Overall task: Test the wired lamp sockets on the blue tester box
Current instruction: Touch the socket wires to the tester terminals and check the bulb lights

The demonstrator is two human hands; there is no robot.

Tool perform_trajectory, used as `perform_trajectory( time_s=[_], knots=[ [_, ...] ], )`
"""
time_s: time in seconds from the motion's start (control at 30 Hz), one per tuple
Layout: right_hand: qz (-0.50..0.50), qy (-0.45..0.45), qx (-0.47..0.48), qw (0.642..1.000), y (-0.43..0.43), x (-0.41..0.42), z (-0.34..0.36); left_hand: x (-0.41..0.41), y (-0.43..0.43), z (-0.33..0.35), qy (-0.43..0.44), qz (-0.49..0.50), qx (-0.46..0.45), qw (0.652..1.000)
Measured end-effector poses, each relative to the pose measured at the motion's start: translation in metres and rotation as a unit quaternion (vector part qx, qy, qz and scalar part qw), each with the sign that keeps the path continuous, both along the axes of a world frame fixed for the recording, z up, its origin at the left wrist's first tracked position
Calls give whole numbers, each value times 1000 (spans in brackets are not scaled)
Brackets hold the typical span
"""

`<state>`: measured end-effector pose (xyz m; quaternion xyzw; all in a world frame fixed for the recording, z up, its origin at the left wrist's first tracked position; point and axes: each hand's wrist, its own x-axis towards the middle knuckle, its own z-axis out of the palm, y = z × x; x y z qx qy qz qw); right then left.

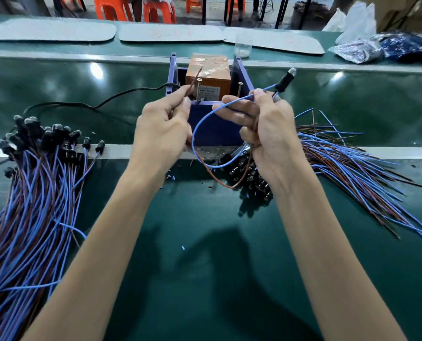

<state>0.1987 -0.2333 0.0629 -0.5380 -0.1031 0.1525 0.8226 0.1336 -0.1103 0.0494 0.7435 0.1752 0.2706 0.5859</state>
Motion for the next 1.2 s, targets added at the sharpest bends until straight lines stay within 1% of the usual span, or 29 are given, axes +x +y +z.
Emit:
perform_trajectory(
  time_s=[0.1, 0.2, 0.3, 0.43, 0.53, 0.63, 0.8, 1.0, 1.07, 1.2],
  knots=[
    [-34, 1, -7, 999, -1, 5, -3, 5, 5, -6, 22, 8, 2, 1000],
    [-59, 10, 8, 998, -5, 12, -6, 7, 7, -9, 38, 7, 26, 999],
    [-76, 12, -21, 997, -10, 19, -10, 7, 7, -13, 40, -9, 51, 998],
    [-81, 25, -59, 995, -15, 29, -13, 5, 9, -17, 25, 0, 64, 998],
    [-80, -1, -100, 992, -17, 31, -17, 2, 12, -18, 23, 26, 75, 997],
    [-83, -20, -122, 989, -18, 31, -20, 1, 15, -18, 31, 30, 76, 996],
    [-94, -30, -137, 986, -18, 33, -24, 1, 15, -19, 36, 45, 61, 996],
    [-99, -22, -146, 984, -17, 35, -26, 2, 15, -21, 26, 46, 62, 997],
    [-92, -22, -152, 984, -18, 35, -26, 4, 15, -23, 39, 50, 77, 995],
    [-87, -24, -150, 985, -18, 35, -26, 8, 17, -27, 74, 40, 78, 993]
  ],
)
